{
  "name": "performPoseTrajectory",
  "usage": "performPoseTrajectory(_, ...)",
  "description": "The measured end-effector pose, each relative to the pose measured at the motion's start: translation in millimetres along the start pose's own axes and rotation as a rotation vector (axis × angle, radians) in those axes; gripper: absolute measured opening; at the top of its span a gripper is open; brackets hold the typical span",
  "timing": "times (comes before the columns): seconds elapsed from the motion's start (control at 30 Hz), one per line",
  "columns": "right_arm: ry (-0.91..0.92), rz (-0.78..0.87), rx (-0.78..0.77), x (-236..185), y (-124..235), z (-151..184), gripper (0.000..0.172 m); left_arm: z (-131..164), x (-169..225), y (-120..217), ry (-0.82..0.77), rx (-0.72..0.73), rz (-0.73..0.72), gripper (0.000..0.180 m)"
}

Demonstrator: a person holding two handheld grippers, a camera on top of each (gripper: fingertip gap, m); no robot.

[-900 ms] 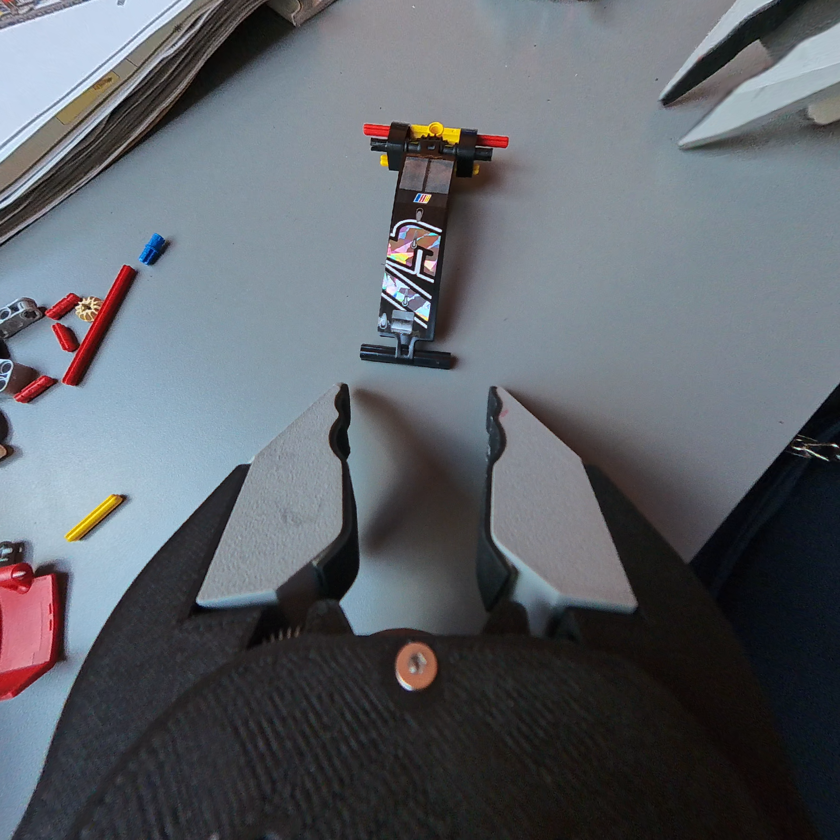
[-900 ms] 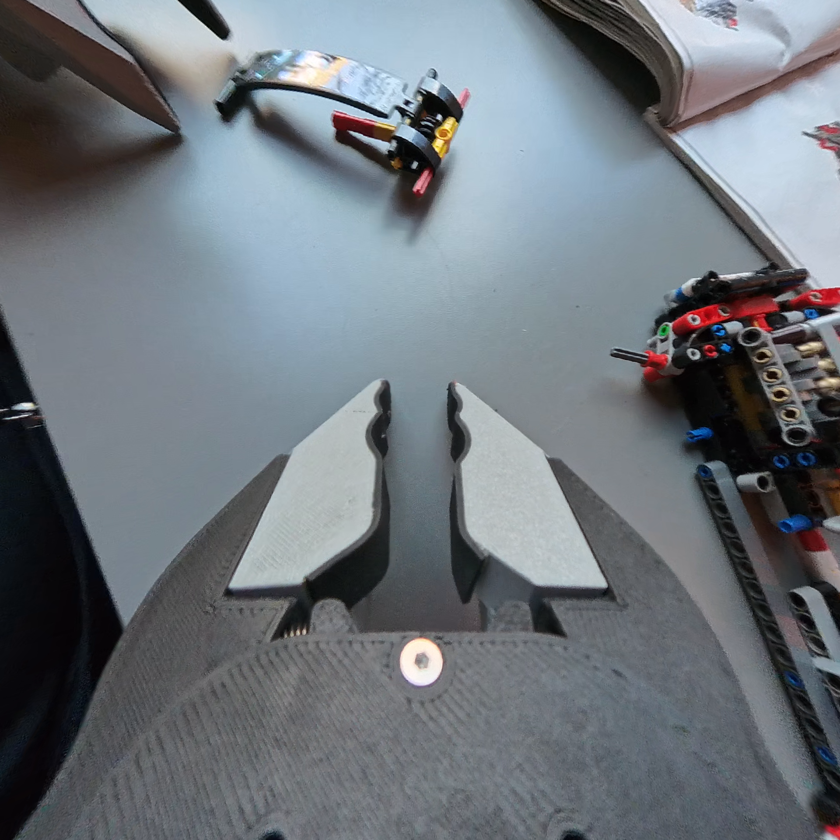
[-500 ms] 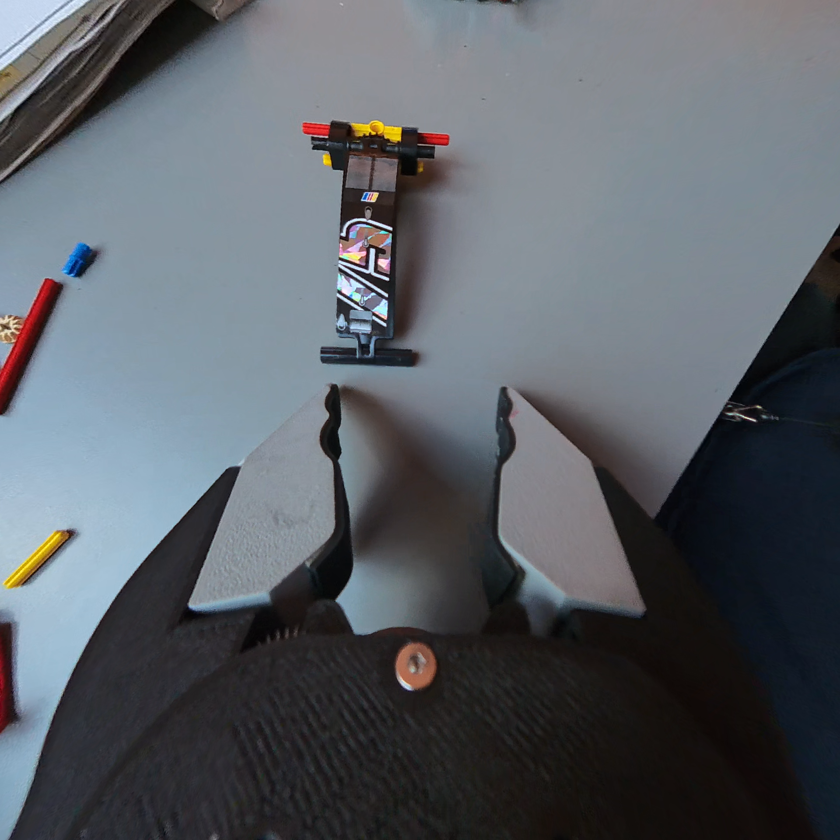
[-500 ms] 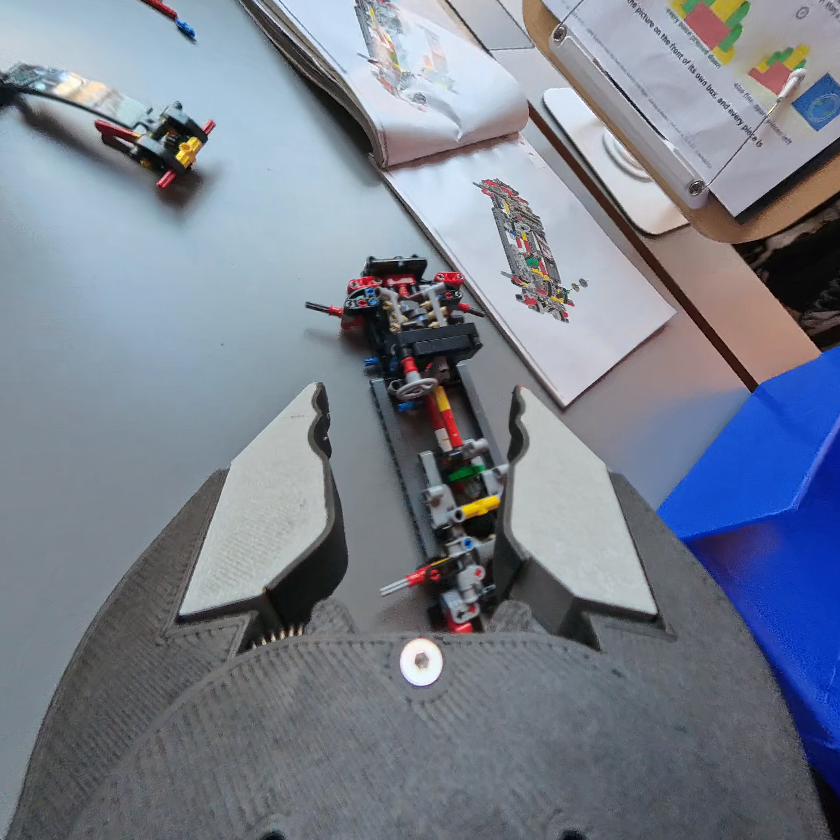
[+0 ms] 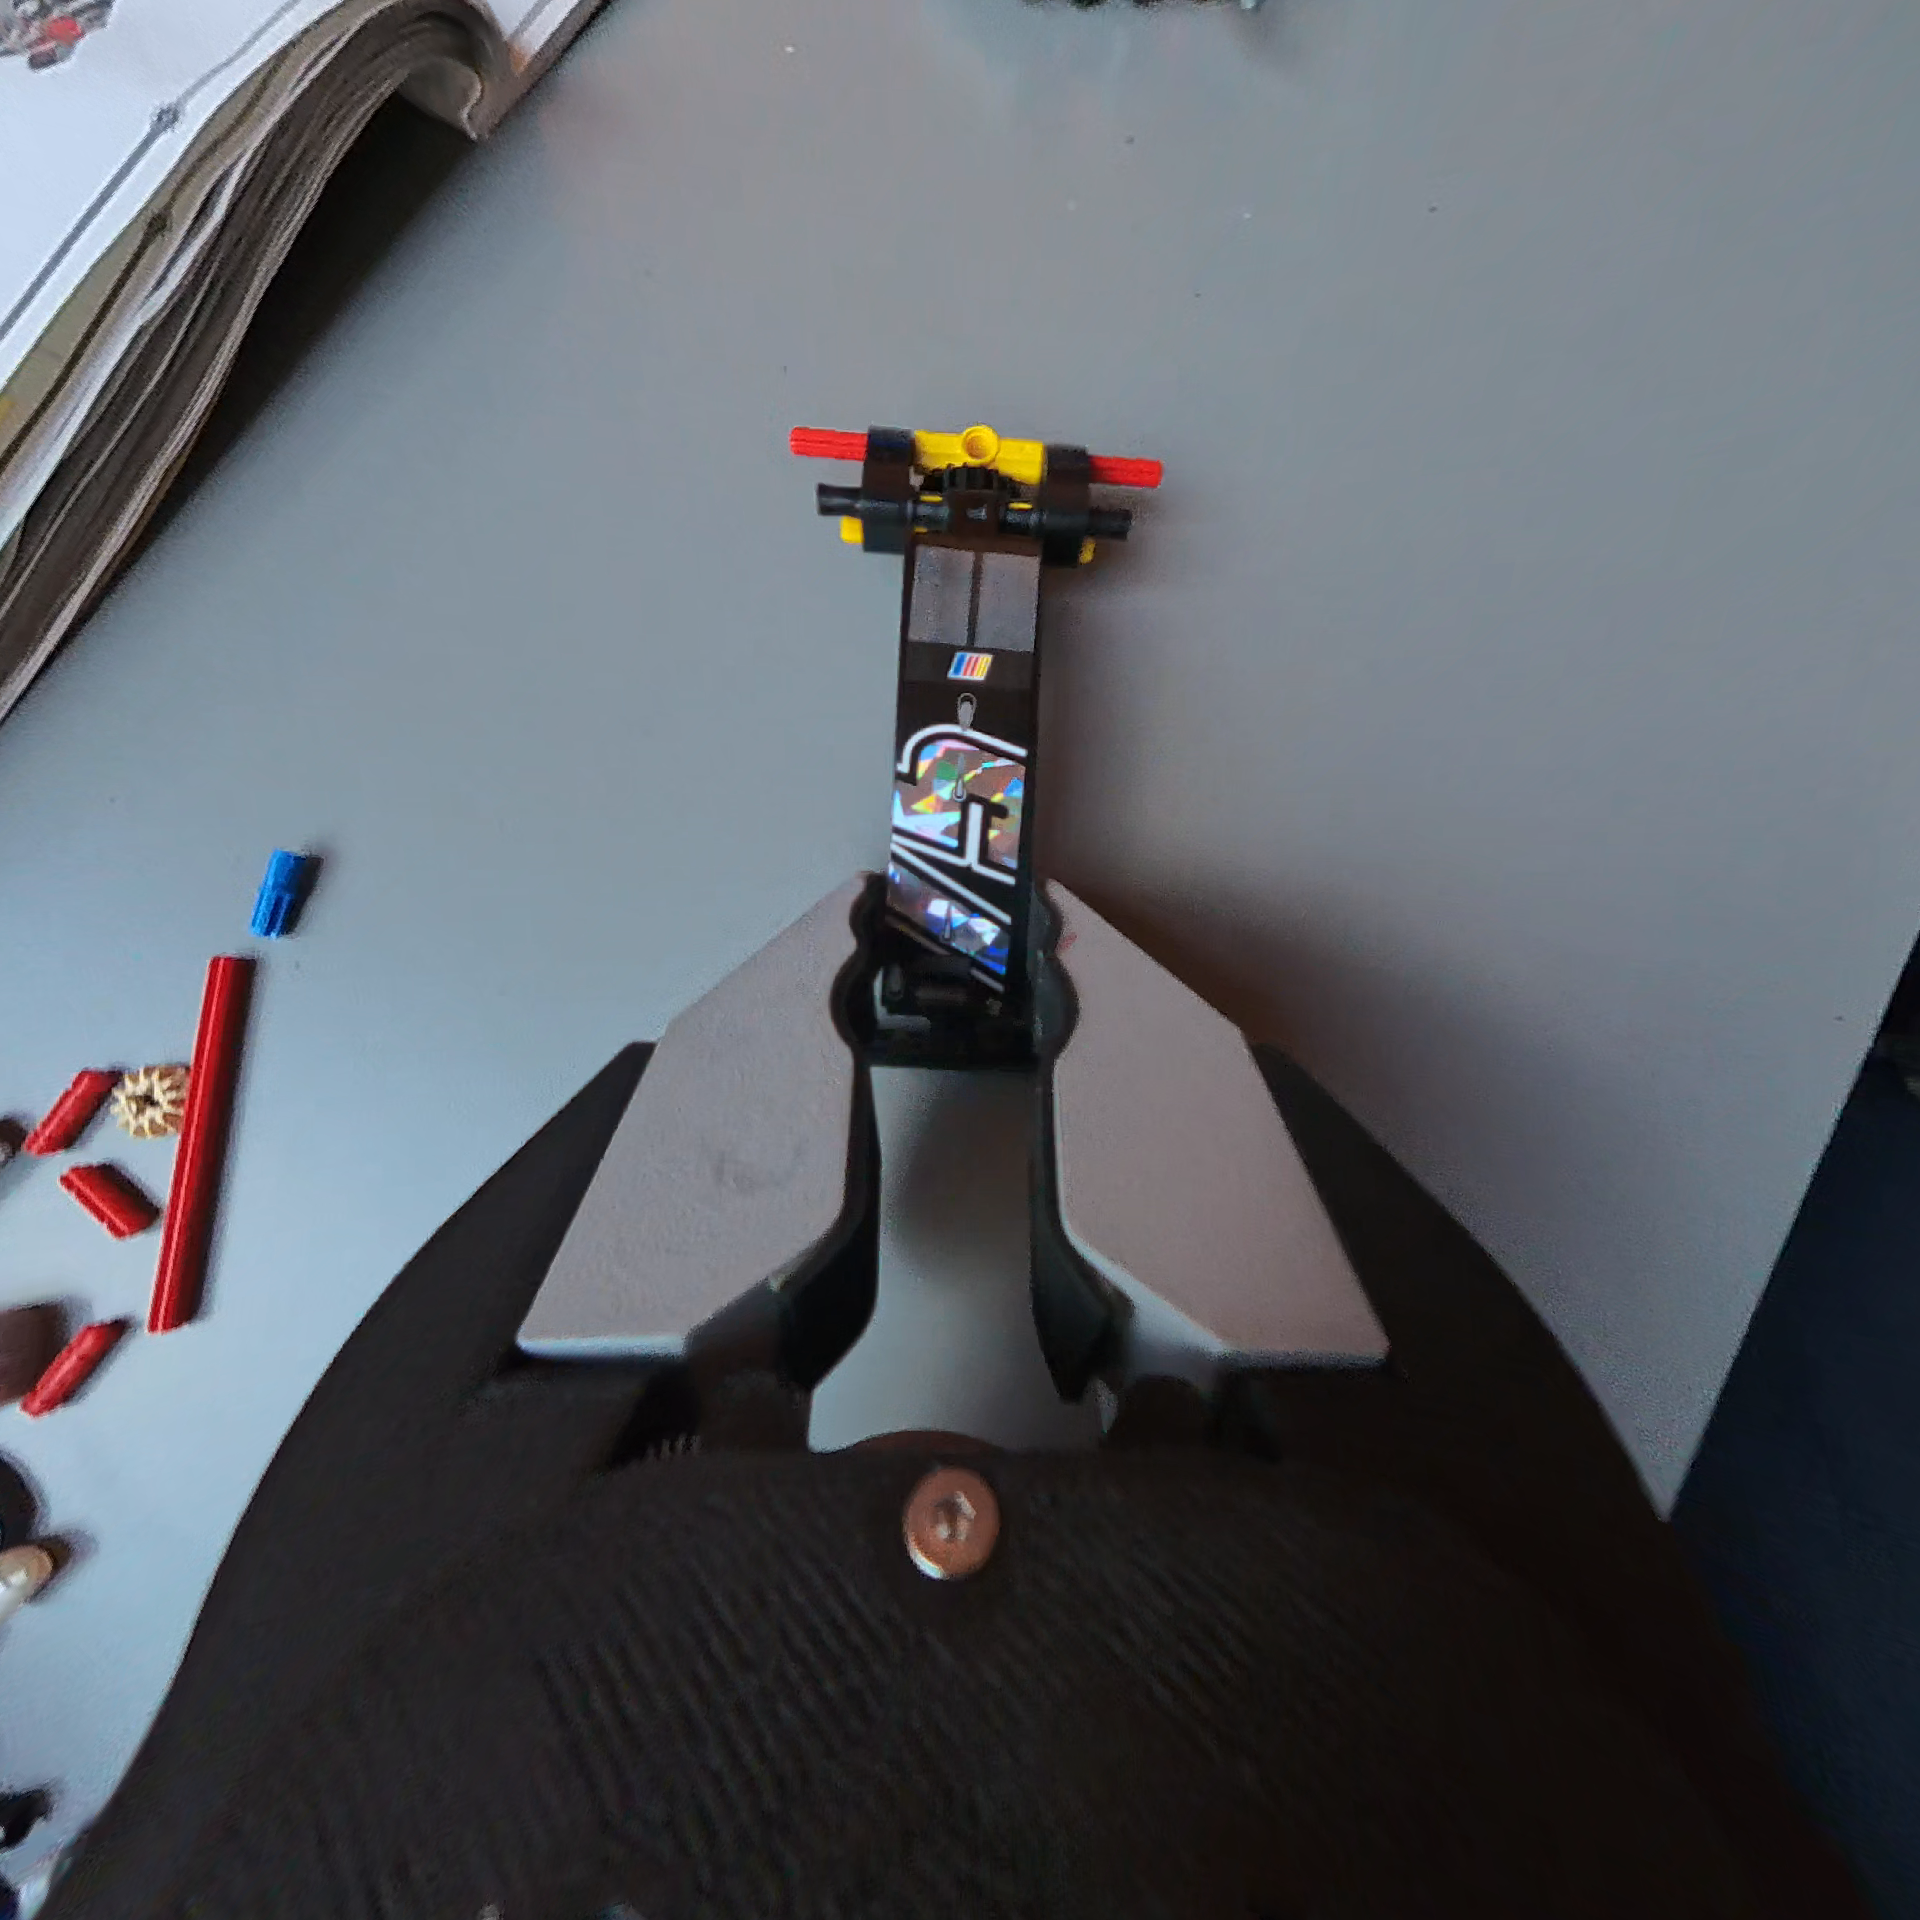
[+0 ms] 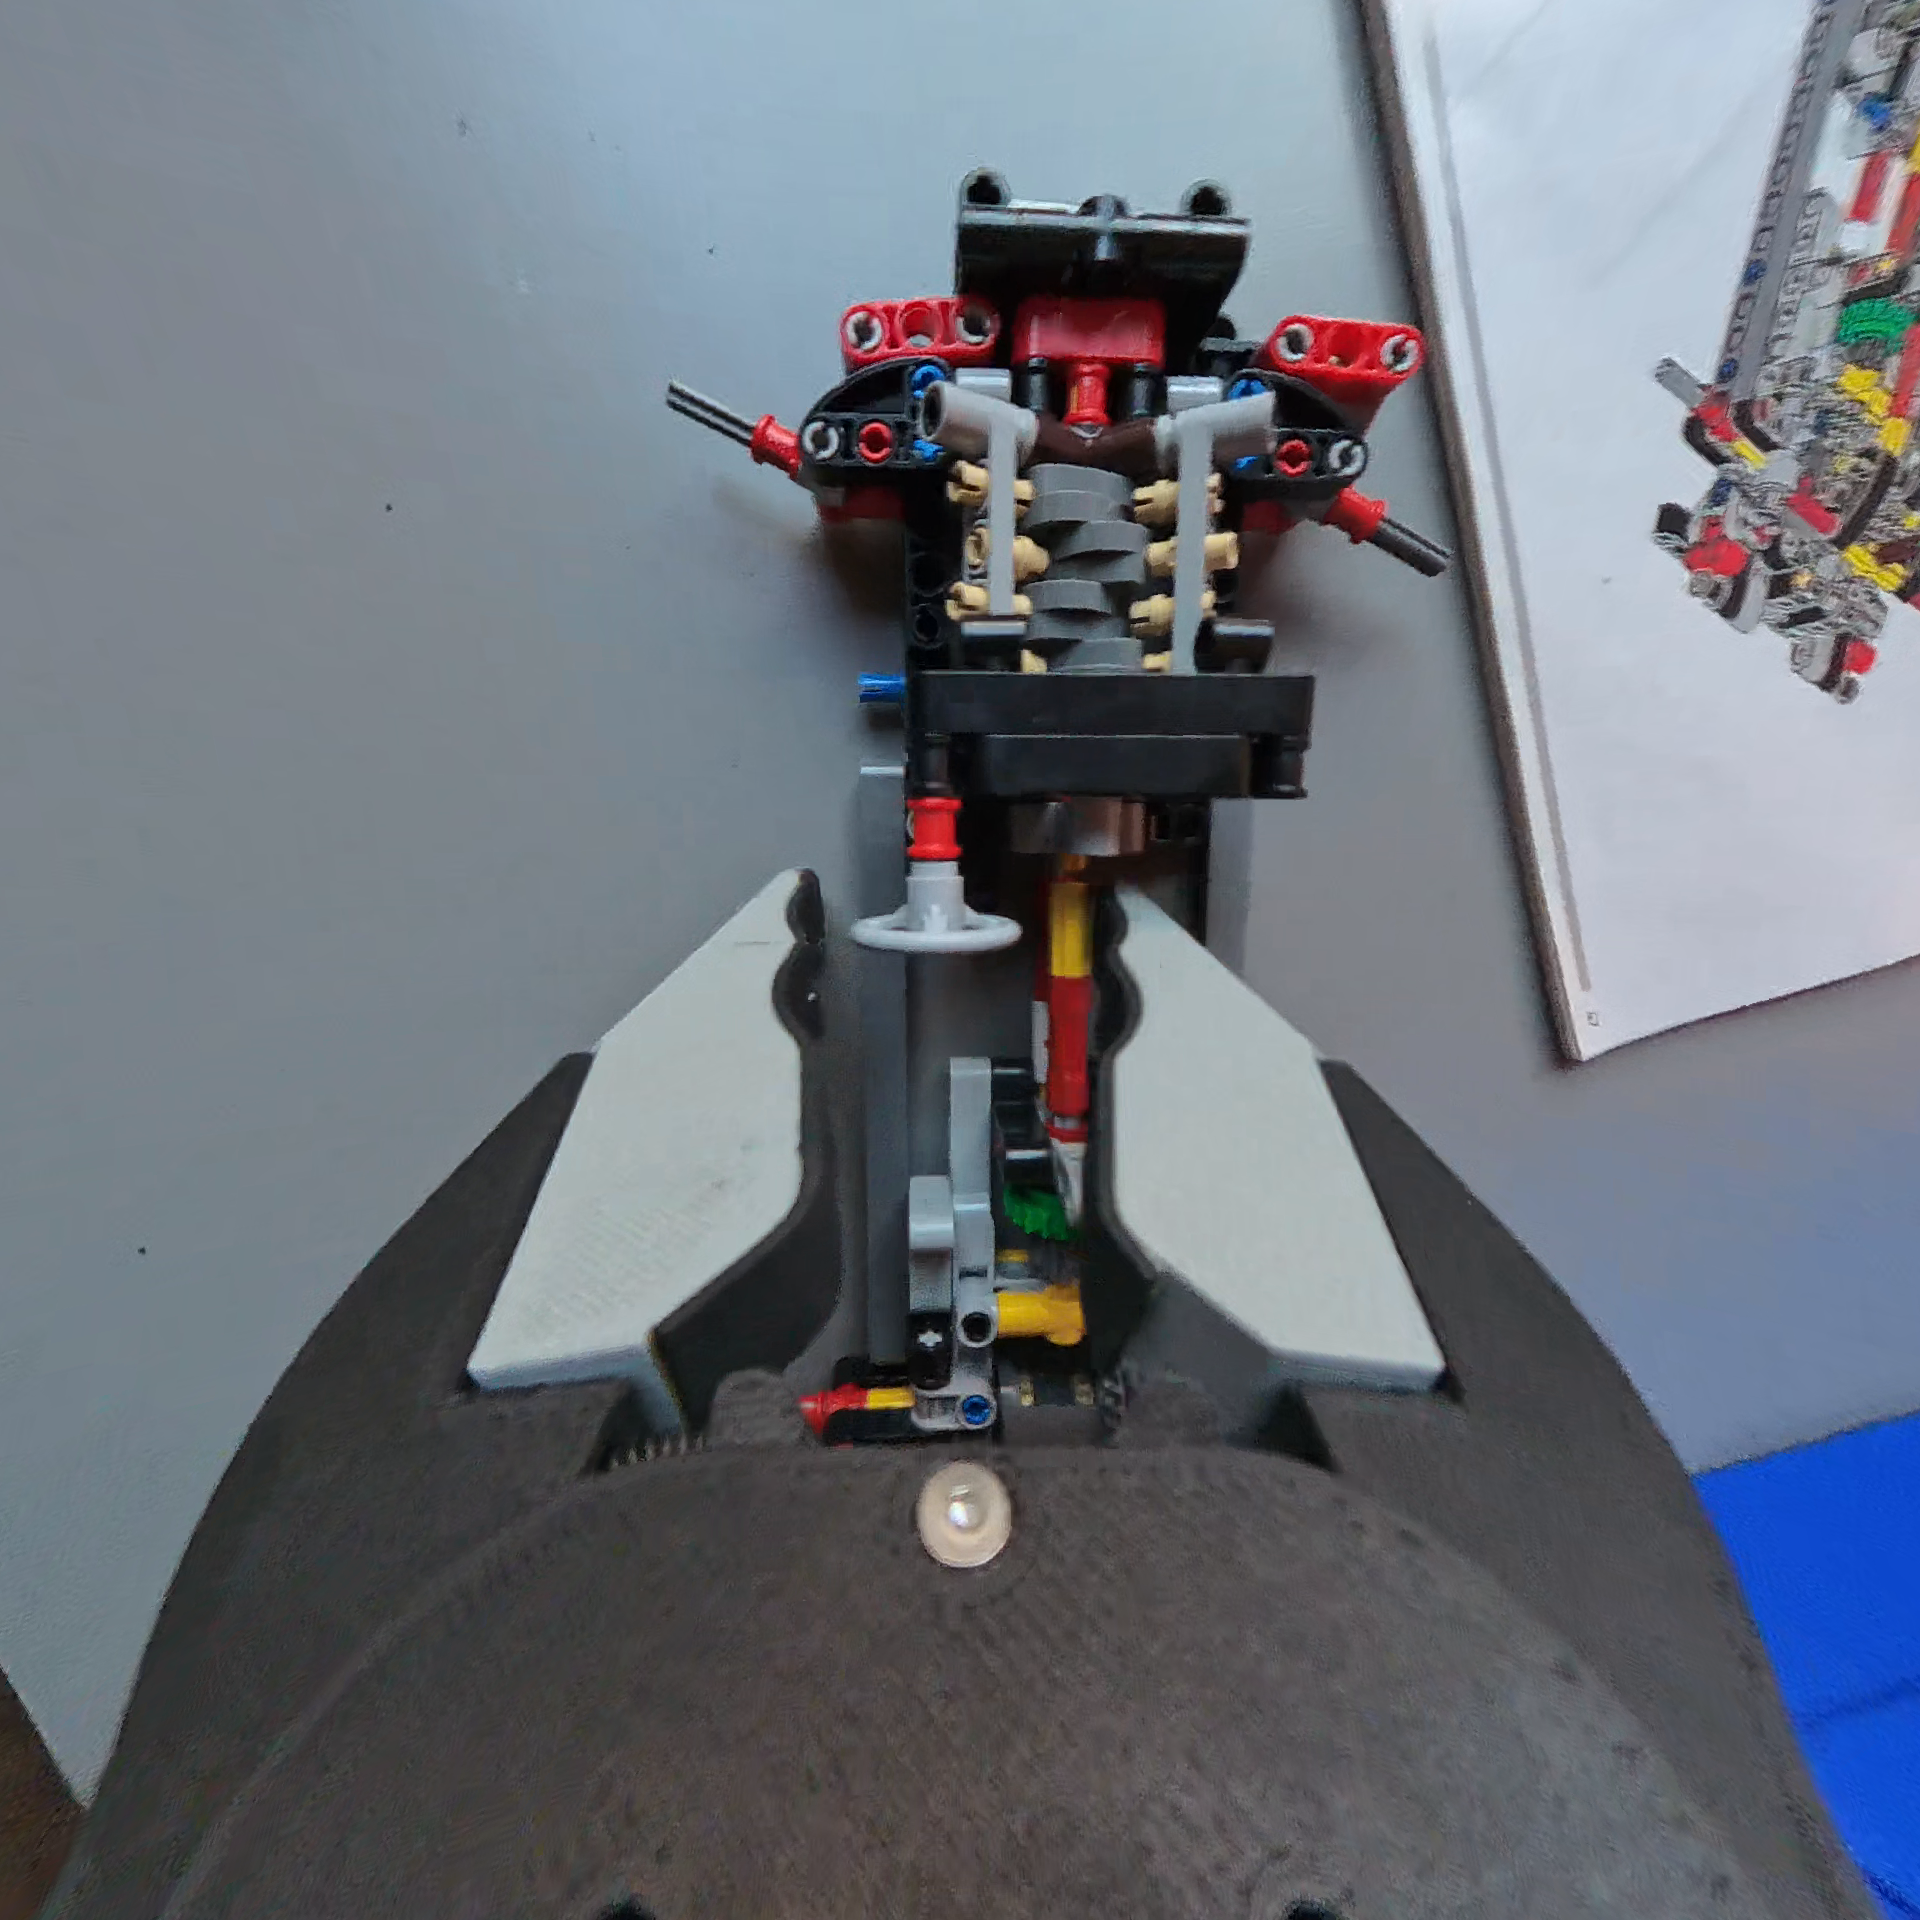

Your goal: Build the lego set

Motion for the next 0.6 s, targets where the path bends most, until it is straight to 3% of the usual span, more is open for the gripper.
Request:
performPoseTrajectory(0.27, 0.124, -0.048, -0.055, -36.9, -17.4, -28.8, 0.051, -1.4, 6.2, -1.2, -0.03, 0.08, 0.055, 0.024)
performPoseTrajectory(0.6, 0.222, -0.07, -0.005, -78.8, -39.6, -85.9, 0.059, -7.6, -1.0, 7.8, -0.135, 0.154, -0.028, 0.024)
Point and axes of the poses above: each gripper's, where its closed fingertips meet, y back along the fingers, z out of its underside, x = y × z across the jaws, the point moved 1 cm from there along y, back along the fingers, and after that the axes turned 6 degrees about x, right-handed, at the moved point
